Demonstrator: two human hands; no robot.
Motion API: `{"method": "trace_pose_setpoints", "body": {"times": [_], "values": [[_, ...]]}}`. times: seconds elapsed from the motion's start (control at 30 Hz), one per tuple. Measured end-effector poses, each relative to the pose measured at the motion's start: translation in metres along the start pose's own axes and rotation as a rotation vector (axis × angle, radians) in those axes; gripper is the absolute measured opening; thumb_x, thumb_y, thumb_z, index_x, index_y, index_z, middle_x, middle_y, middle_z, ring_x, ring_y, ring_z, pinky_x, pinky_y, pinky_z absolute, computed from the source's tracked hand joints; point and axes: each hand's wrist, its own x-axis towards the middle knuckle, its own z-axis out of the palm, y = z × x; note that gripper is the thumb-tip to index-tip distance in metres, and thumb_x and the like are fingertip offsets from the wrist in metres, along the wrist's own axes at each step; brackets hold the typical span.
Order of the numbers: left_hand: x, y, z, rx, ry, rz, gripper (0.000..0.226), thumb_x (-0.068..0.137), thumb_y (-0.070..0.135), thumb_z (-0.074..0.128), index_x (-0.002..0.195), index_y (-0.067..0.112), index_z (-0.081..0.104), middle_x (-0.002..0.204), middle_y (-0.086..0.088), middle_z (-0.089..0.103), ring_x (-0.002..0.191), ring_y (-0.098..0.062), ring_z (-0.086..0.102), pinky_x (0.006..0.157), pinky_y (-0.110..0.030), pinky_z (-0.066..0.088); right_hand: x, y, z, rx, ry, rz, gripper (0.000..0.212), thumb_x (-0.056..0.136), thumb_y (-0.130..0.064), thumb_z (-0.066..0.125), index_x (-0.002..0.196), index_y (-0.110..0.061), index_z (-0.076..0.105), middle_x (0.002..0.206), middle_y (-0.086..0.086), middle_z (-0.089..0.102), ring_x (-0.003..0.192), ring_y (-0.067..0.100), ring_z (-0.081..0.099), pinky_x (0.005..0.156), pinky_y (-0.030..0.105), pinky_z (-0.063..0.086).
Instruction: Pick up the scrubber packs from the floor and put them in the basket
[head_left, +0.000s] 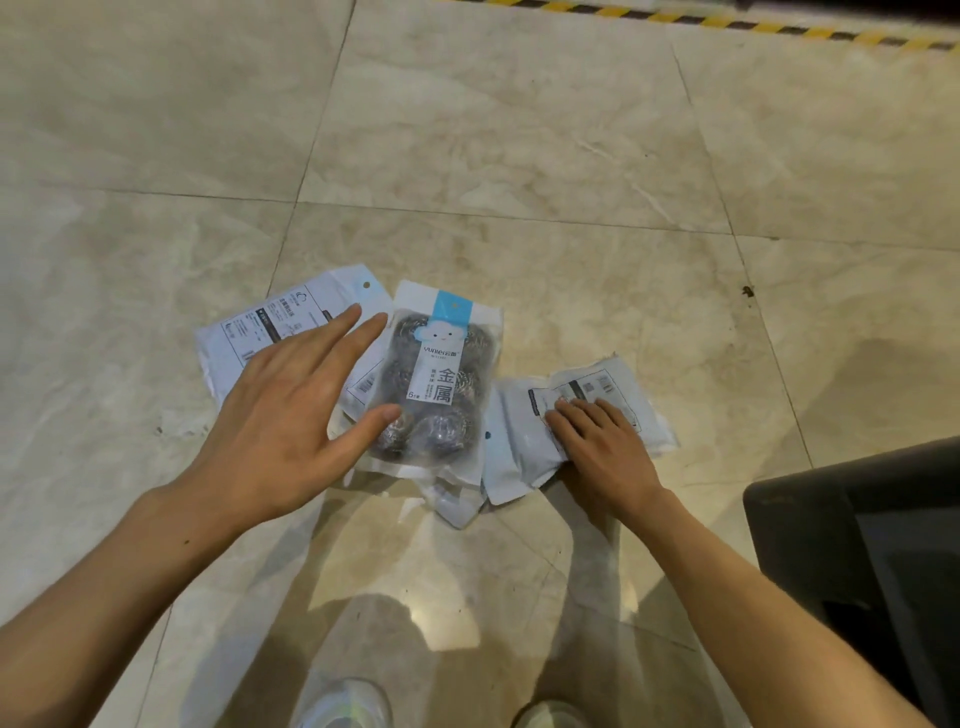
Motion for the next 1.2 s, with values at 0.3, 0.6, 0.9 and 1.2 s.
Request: {"method": "trace_pose_setpoints", "body": {"times": [0.3,0.6,0.9,1.2], "values": [[0.006,0.0,0.001,-0.063,0.021,-0.026,0.076,0.095,0.066,0.041,0.159,0.027,0.034,0.163,-0.005,0.039,0.145,-0.03,0.045,0.113,-0.052,0.039,-0.008,0.008,-0.09,0.723,0.319,0.589,0.043,0.106,-0.016,0.055,0.148,-0.013,0.045,0.135,0.003,0.06,0.116,0.015,0.061,0.094,0.033,0.05],[0.021,-0.007,0.026,-0.222,-0.064,-0.192,0.077,0.091,0.067,0.037,0.159,0.032,0.03,0.164,-0.002,0.037,0.142,-0.026,0.048,0.11,-0.052,0.044,0.011,-0.013,-0.186,2.362,0.464,0.926,0.038,0.102,-0.034,0.055,0.131,-0.016,0.071,0.133,0.01,0.07,0.121,0.029,0.069,0.102,0.049,0.055],[0.027,-0.008,0.034,-0.214,-0.076,-0.216,0.073,0.094,0.058,0.042,0.159,0.026,0.032,0.162,-0.002,0.038,0.144,-0.025,0.043,0.112,-0.047,0.04,0.024,-0.023,-0.175,2.082,0.393,0.769,0.066,0.081,-0.004,0.067,0.145,-0.005,0.053,0.136,0.024,0.065,0.12,0.042,0.066,0.099,0.055,0.056],[0.068,-0.006,0.079,-0.359,-0.254,-0.613,0.093,0.08,0.072,0.069,0.15,0.018,0.041,0.151,-0.01,0.053,0.137,-0.033,0.05,0.107,-0.049,0.046,0.021,-0.017,-0.173,1.996,0.459,0.747,0.069,0.078,0.002,0.064,0.145,-0.004,0.051,0.136,0.026,0.064,0.114,0.04,0.069,0.09,0.05,0.062]]}}
